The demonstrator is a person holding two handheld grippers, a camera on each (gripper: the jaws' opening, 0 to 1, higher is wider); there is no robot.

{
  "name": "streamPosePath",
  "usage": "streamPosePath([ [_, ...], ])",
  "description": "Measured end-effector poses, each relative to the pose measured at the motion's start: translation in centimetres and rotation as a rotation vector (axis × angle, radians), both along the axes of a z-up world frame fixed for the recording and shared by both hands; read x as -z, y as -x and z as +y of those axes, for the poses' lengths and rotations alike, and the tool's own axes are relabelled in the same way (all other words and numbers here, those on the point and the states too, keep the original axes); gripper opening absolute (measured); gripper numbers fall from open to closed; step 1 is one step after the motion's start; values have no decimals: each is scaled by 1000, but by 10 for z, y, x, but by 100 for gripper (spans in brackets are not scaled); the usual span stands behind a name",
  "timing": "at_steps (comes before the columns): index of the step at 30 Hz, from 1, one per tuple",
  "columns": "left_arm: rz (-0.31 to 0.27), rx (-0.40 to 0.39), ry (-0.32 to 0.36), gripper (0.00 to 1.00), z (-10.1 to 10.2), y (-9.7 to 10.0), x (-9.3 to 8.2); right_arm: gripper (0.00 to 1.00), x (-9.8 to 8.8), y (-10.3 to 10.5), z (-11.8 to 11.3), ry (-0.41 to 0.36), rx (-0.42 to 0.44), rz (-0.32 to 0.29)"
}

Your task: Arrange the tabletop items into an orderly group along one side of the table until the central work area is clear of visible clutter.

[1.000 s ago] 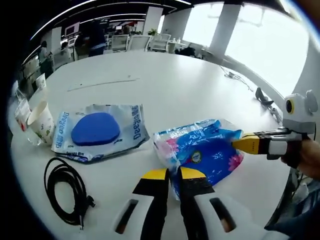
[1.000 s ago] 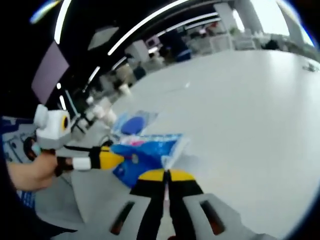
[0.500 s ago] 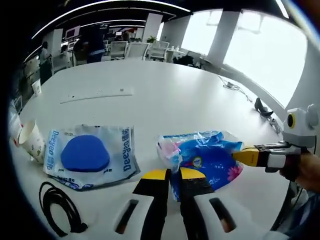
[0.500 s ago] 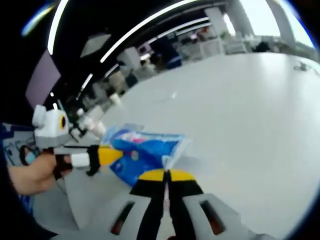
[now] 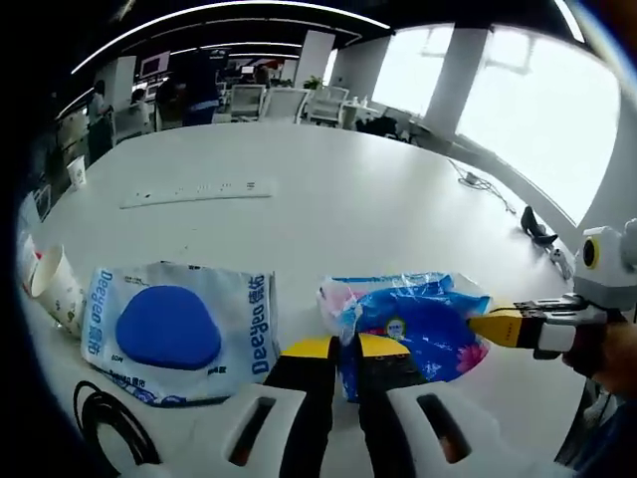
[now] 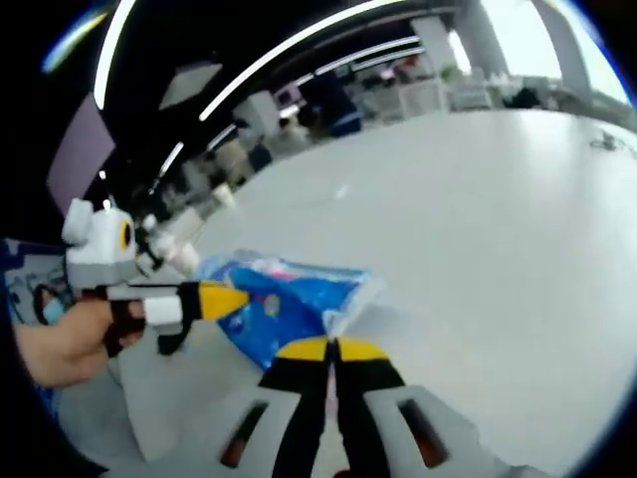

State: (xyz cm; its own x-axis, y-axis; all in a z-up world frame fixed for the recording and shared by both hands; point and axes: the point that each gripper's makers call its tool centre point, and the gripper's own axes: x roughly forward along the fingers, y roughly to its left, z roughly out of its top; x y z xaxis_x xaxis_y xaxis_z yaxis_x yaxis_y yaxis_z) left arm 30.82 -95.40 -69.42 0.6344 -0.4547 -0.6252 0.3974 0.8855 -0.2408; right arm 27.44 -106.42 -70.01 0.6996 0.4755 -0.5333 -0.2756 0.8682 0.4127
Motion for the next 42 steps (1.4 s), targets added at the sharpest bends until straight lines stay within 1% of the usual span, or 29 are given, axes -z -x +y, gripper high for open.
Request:
streamPosePath([
  [2,0,-8,9,6,-1,-3,0,0,0,-1,-1,1,4,-2],
  [7,-13,-32,23,6,-4,-10,0,0,-2,-10,-3,11,8,-32],
  [13,-2,-41,6,6,-3,-16,8,0,6,-17,-2,6,6,-29],
  [16,-17,-30,-15,6,-1,-19,10,0,6,-22,-1,13,1,-42],
  [18,-12,-34,-15,6,0,-22,13,0,7,-26,-1,15,2,-51],
  [22,-5,-27,-36,6,0,-21,17,0,11,-28,0,11,4,-44],
  [25,-22,-2,-61,5,-1,-21,19,0,15,-28,-1,17,4,-38],
  [30,-8,-9,-66,5,0,-23,24,0,17,-30,-1,12,8,-33],
  [37,-7,-15,-83,5,3,-27,31,0,22,-35,1,18,3,-34],
  [42,-8,-23,-78,5,2,-28,30,0,21,-37,0,14,9,-40],
])
